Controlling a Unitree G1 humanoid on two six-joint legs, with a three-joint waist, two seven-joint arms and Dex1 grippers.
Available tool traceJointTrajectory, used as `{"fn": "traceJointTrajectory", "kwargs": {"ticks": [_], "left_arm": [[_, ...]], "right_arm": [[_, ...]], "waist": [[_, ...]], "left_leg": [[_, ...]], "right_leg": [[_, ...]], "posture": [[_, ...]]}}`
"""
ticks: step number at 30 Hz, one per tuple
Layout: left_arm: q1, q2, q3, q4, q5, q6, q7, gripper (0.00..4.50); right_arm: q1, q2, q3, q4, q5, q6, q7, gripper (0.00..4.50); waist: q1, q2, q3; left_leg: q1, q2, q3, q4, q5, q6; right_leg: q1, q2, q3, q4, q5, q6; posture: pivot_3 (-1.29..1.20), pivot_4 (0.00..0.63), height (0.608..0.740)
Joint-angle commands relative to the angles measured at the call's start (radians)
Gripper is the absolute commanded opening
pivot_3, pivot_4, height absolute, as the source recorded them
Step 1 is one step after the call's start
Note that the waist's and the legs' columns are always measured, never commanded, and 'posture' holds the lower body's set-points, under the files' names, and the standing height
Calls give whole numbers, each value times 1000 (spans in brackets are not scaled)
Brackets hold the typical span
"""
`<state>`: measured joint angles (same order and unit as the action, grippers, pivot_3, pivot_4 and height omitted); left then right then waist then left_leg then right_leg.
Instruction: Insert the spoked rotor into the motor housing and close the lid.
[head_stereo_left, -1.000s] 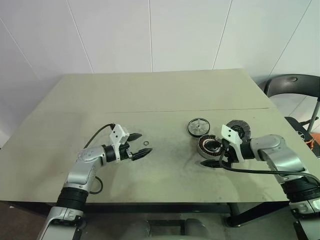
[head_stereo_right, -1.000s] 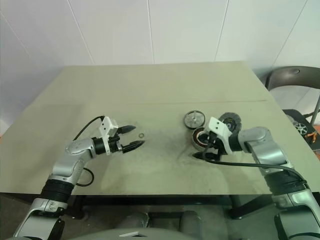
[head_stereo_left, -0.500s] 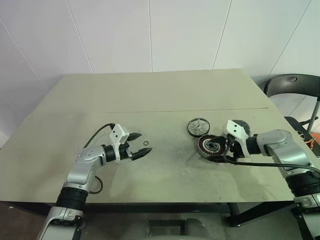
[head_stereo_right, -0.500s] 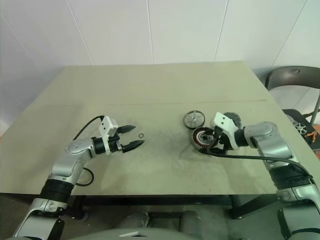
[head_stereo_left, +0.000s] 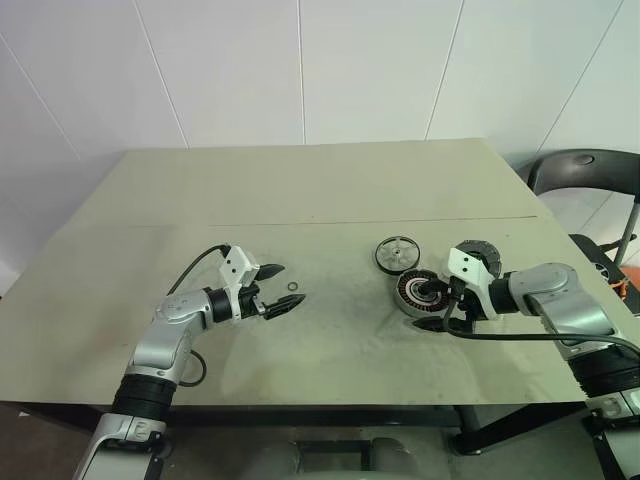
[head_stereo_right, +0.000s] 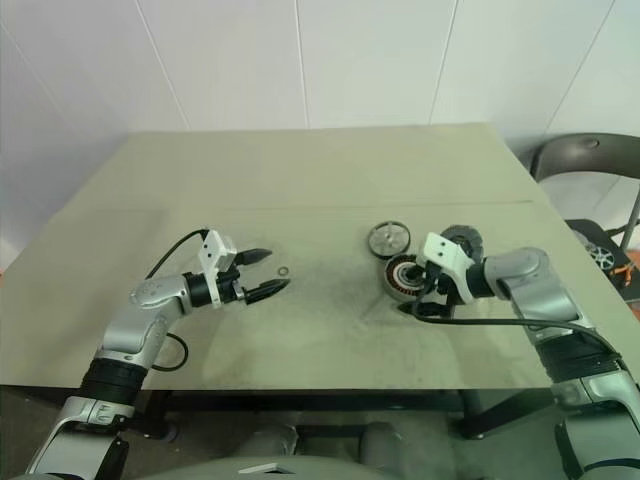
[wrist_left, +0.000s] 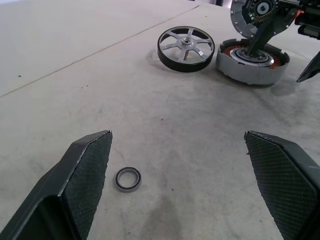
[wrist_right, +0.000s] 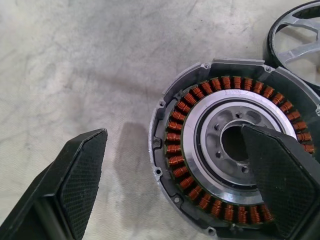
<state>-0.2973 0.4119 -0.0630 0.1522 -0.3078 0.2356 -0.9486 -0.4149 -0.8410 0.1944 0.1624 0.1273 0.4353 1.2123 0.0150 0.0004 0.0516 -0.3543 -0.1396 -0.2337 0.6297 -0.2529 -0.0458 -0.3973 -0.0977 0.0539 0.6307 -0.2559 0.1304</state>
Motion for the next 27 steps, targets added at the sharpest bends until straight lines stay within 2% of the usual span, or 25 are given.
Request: {"fn": "traceJointTrajectory", "kwargs": {"ticks": [1, 4, 7, 12, 13, 17, 22, 27], "left_arm": [[-7, 11, 21, -33, -12, -7, 4, 4500], [-7, 12, 21, -31, -12, -10, 4, 4500], [-7, 13, 21, -23, -8, -15, 4, 4500], [-9, 16, 23, -7, -5, -27, 2, 4500], [-10, 17, 22, -1, -4, -31, 2, 4500], [-19, 16, 21, 16, -1, -42, 1, 4500], [-28, 14, 16, 26, 1, -48, 2, 4500], [-40, 11, 11, 24, 1, -40, 4, 4500]], "right_arm": [[-7, 11, 55, 49, -67, -4, -24, 4478], [-17, 29, 74, 64, -88, -3, -40, 4478], [-22, 40, 83, 68, -101, 4, -45, 3973], [-21, 43, 81, 72, -106, 0, -36, 2339], [-22, 43, 80, 74, -108, -1, -34, 2177], [-28, 47, 66, 71, -104, -9, -42, 2173], [-50, 48, -10, -10, 1, 12, 9, 2173], [-62, 58, -36, -123, 77, 56, 43, 2173]], "waist": [[0, -2, -1], [-2, -9, -6], [-2, -11, -7], [-2, -13, -8], [-2, -14, -9], [-1, -15, -10], [-2, -15, -9], [-4, -12, -7]], "left_leg": [[0, 1, 2, 0, 0, 0], [2, 8, 11, 1, 0, 0], [6, 13, 17, 1, -1, -1], [6, 28, 40, 1, -1, -1], [6, 29, 40, 0, -1, -1], [6, 30, 42, 0, -1, 0], [5, 30, 42, 1, -1, 0], [-2, 30, 42, -1, -1, 0]], "right_leg": [[1, 0, 0, 0, 0, 0], [3, 0, 0, 0, -1, -3], [7, 0, -1, -1, -1, -4], [9, 0, -2, -1, -1, -5], [8, 1, -2, -2, -1, -5], [8, 1, -2, -2, -1, -5], [7, 1, -2, -2, -1, -5], [-2, 1, -2, -1, 2, -2]], "posture": [[0, 0, 740], [0, 0, 740], [0, 0, 740], [0, 0, 740], [0, 0, 740], [0, 0, 740], [0, 0, 740], [0, 0, 740]]}}
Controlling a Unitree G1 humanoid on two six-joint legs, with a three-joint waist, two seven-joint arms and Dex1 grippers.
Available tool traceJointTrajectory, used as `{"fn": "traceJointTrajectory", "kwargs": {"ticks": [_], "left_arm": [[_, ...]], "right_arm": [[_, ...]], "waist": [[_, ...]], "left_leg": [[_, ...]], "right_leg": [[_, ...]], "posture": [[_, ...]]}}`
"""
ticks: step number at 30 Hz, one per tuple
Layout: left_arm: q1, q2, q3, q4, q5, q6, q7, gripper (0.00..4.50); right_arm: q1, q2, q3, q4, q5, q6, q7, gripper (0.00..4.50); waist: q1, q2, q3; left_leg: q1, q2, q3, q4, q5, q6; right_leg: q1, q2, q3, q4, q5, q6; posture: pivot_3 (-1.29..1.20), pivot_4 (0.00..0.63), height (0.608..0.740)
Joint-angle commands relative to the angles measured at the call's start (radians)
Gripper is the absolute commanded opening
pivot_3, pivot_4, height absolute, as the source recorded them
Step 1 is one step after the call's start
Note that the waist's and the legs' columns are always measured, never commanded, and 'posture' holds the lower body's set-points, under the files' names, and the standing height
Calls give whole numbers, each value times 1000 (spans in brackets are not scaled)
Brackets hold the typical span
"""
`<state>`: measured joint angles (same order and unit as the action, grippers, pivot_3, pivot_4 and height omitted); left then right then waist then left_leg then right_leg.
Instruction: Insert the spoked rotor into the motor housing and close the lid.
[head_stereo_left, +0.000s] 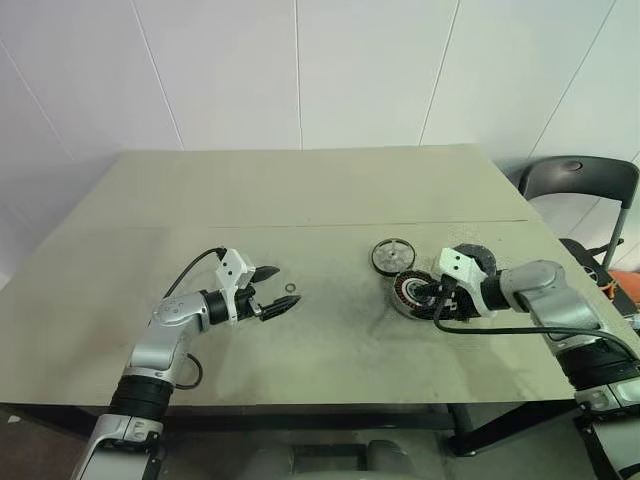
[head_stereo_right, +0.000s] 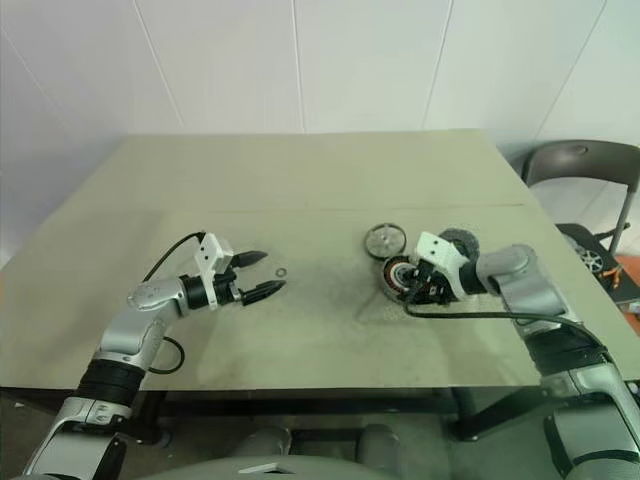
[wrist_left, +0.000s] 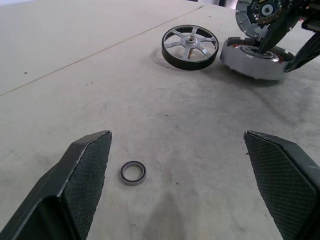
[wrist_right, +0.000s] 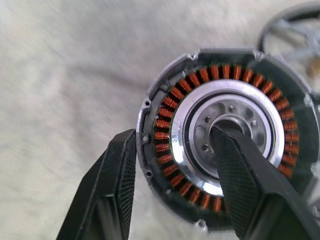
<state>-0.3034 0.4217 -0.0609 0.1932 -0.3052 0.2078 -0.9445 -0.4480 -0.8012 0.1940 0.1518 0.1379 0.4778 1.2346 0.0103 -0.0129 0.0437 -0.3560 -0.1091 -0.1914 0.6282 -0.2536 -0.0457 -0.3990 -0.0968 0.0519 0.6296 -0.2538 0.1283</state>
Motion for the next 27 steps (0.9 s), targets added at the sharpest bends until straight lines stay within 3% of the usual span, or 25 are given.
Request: {"fn": "traceJointTrajectory", "kwargs": {"ticks": [1, 9, 19, 20, 25, 27], "left_arm": [[-36, 1, 9, -17, -2, -10, 0, 4500], [-34, 12, 18, -20, 1, -15, 5, 4500], [-43, 14, 15, -16, 3, -16, 11, 4500], [-46, 14, 15, -14, 4, -17, 10, 4500], [-51, 13, 14, -11, 8, -16, 10, 4500], [-55, 11, 13, -11, 9, -13, 12, 4500]], "right_arm": [[-31, 24, -32, -132, 74, 21, 20, 2173], [-31, 71, 117, -113, -34, 11, -19, 2173], [-55, 92, 145, -49, -51, -17, -34, 2173], [-54, 92, 143, -50, -48, -16, -33, 2663], [-58, 97, 105, -49, -15, -22, -36, 4207], [-69, 106, 81, -46, 10, -24, -41, 4469]], "waist": [[1, 1, 1], [10, 1, 1], [32, 1, 1], [32, 1, 1], [31, 1, 1], [30, 1, 1]], "left_leg": [[0, 0, 0, -1, 0, 0], [-1, 0, 1, 0, -1, 1], [0, 0, 1, 2, -2, 1], [0, 0, 1, 2, -2, 1], [1, 0, 1, 1, -2, 1], [0, 0, 1, 1, -2, 1]], "right_leg": [[-1, 0, 0, 0, 0, 0], [0, 0, 0, -2, 0, 0], [2, 0, 0, -2, 0, 0], [2, 0, 0, -2, 0, 0], [2, 0, 0, -2, 0, 0], [2, 0, 0, -2, 0, 0]], "posture": [[0, 0, 740], [0, 0, 740], [0, 0, 740], [0, 0, 740], [0, 0, 740], [0, 0, 740]]}}
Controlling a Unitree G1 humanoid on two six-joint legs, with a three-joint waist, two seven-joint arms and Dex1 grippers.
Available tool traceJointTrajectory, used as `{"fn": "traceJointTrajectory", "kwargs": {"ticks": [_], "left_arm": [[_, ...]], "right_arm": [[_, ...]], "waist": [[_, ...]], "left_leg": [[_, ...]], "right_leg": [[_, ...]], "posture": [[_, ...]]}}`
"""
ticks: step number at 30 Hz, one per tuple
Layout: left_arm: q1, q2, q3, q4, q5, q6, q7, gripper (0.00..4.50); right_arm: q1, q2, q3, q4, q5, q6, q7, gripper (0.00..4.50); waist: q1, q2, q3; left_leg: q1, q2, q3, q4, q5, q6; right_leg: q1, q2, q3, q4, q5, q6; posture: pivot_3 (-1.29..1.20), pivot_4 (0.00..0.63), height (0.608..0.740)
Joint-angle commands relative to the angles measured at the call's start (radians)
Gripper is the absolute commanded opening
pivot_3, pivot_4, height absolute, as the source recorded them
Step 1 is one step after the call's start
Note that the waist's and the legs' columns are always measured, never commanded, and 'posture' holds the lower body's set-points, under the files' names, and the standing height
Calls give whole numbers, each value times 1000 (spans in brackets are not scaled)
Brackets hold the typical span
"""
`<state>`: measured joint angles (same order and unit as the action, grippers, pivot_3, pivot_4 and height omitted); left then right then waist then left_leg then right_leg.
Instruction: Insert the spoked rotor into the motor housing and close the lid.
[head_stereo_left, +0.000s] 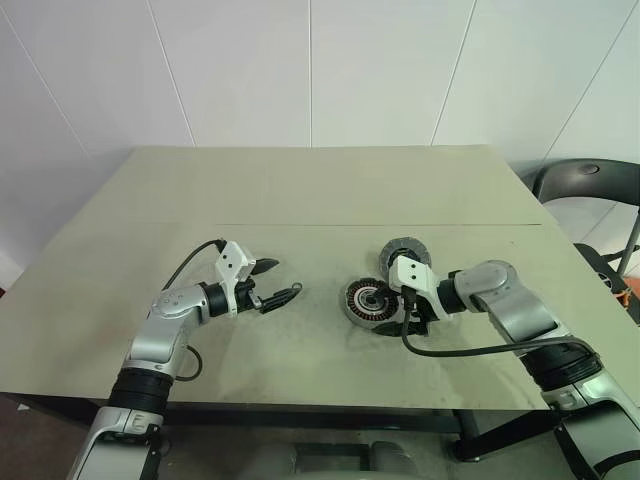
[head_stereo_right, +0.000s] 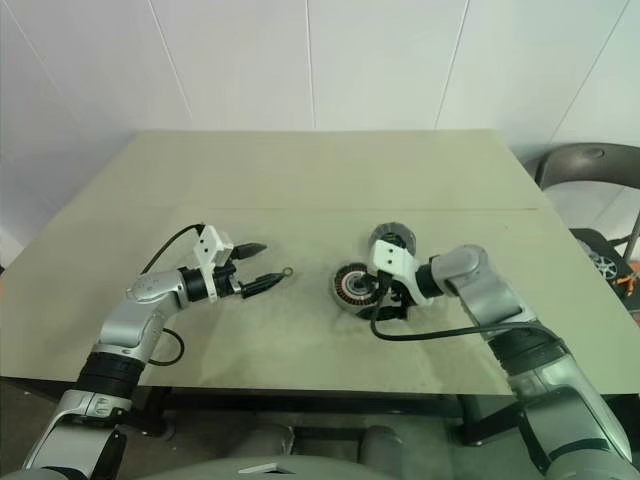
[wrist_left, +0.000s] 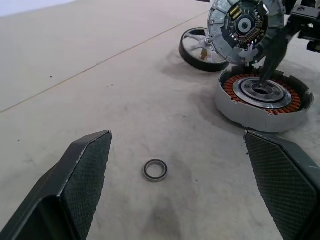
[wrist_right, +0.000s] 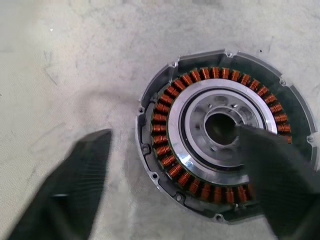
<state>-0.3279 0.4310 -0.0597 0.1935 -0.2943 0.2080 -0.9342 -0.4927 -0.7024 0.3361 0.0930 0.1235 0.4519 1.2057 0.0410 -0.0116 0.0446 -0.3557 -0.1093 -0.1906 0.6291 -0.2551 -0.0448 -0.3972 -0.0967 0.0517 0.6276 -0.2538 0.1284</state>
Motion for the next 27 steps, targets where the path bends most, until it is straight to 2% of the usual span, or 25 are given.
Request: {"fn": "traceJointTrajectory", "kwargs": {"ticks": [1, 4, 16, 24, 27], "left_arm": [[-33, 1, 11, -12, -1, -11, 3, 4500], [-38, -2, 14, -9, 8, -17, 20, 4500], [-162, -64, 134, 220, 63, -86, 322, 4500], [-188, -82, 173, 306, 71, -103, 394, 4500], [-205, -78, 173, 331, 106, -165, 439, 4500]], "right_arm": [[-29, 13, -73, 12, 41, 0, -11, 4469], [-39, 29, -101, 5, 74, 2, -8, 4469], [-33, 55, -79, 55, 40, -24, -36, 4469], [-54, 73, -98, 42, 54, -21, -36, 4469], [-61, 79, -117, 39, 72, -15, -41, 4469]], "waist": [[0, 0, 0], [-1, 0, 0], [-2, 0, 0], [-2, 0, 0], [-2, 0, 0]], "left_leg": [[0, 0, 0, 0, 0, 0], [0, 0, 0, 0, 0, 0], [0, 0, 0, -1, 0, 0], [0, 0, 0, -1, 0, 0], [0, 0, 0, -1, 0, 0]], "right_leg": [[0, 0, 0, 0, 0, 0], [0, 0, 0, 0, 0, 0], [-1, 0, 0, 0, 1, 1], [-1, 0, 0, 0, 4, -1], [-1, 0, 0, 0, 4, -1]], "posture": [[0, 0, 740], [0, 0, 740], [0, 0, 740], [0, 0, 740], [0, 0, 740]]}}
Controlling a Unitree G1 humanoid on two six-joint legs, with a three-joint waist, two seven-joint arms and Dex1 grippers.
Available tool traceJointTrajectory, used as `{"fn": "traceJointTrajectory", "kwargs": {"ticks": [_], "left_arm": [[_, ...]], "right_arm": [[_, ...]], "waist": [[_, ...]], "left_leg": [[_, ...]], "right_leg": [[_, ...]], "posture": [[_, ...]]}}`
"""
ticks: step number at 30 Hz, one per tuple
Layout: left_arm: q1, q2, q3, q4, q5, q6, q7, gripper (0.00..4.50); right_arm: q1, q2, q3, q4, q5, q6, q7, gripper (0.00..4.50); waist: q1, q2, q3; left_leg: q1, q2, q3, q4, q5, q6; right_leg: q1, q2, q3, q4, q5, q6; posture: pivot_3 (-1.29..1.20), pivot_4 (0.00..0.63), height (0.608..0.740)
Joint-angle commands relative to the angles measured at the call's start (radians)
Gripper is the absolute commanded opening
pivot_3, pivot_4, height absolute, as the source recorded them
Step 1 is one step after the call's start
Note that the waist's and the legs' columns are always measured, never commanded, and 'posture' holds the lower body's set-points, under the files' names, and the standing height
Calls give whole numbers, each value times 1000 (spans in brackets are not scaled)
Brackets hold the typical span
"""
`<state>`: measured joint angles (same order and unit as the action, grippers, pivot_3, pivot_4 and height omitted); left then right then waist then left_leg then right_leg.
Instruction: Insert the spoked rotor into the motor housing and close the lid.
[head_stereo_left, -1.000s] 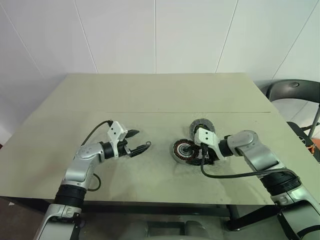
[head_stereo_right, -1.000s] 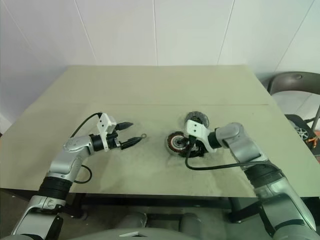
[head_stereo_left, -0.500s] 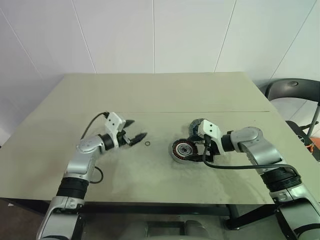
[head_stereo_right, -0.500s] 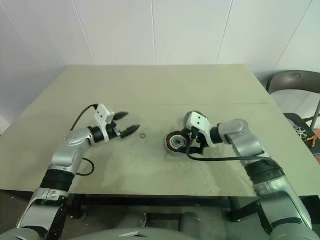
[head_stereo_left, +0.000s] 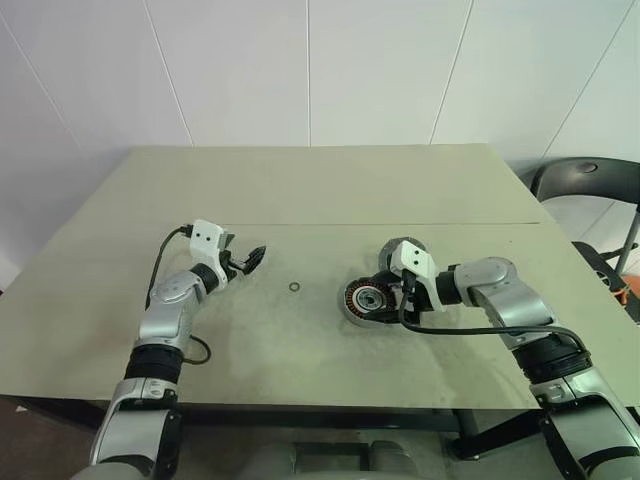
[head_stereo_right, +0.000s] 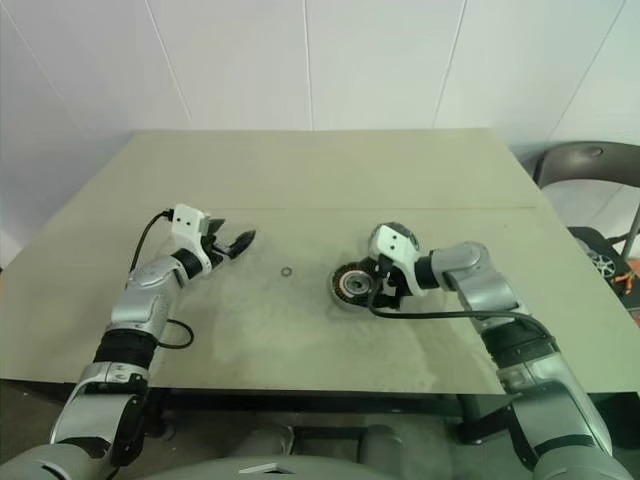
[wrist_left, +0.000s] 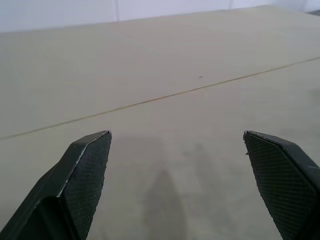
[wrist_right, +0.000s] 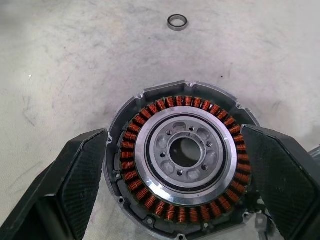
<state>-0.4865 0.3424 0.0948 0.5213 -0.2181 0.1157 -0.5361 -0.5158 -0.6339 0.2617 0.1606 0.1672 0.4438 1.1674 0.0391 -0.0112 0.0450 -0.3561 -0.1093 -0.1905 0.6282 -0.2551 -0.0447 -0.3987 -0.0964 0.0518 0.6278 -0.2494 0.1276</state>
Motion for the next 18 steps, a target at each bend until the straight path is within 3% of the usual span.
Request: {"fn": "traceJointTrajectory", "kwargs": {"ticks": [1, 18], "left_arm": [[-54, 8, 28, 9, 27, -90, 52, 4500], [19, 5, -9, -82, -25, -119, -150, 4500]], "right_arm": [[-37, 12, -44, -31, 32, -6, -3, 4469], [-33, 13, -48, -37, 51, 5, -3, 4469]], "waist": [[0, 0, 0], [-1, 0, 0]], "left_leg": [[0, 0, 0, 0, 0, 0], [0, 0, 0, 0, 0, 0]], "right_leg": [[0, 0, 0, 0, 0, 0], [0, 0, 0, 0, 1, 0]], "posture": [[0, 0, 740], [0, 0, 740]]}}
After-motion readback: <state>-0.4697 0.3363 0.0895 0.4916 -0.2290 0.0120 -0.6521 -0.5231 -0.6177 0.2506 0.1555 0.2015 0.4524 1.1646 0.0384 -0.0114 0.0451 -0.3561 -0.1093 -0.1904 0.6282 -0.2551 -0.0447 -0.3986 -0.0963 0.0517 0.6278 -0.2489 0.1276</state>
